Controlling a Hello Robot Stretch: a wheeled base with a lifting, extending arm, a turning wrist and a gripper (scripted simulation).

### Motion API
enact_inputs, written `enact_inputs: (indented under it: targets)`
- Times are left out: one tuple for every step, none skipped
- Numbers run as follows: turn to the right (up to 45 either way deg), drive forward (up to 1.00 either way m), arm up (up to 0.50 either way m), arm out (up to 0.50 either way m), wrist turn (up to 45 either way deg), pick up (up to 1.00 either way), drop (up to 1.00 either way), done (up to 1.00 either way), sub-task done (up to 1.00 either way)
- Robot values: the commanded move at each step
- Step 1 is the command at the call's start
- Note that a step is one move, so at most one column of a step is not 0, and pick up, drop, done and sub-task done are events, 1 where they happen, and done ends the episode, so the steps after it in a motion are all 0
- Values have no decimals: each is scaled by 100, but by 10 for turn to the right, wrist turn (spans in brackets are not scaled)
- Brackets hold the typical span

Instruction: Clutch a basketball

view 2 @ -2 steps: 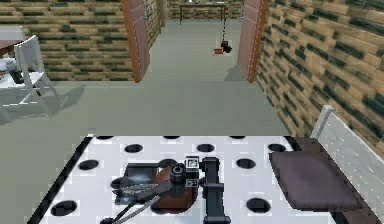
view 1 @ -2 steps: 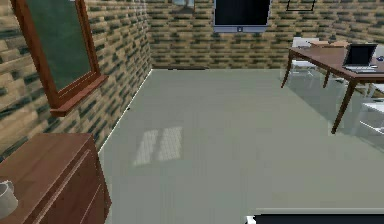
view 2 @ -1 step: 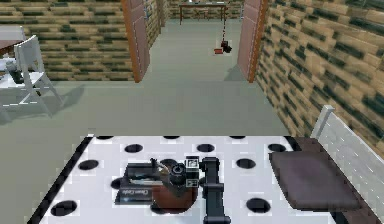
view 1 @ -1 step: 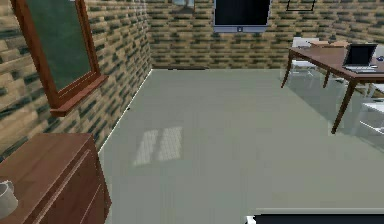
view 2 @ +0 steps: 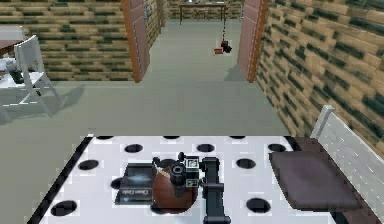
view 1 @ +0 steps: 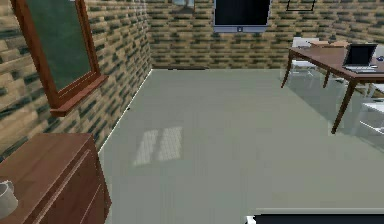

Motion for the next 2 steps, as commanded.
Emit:
enact_inputs:
  targets:
    - [0,0,-30,0,0,0,0,0,0]
    - [0,0,0,0,0,100,0,0,0]
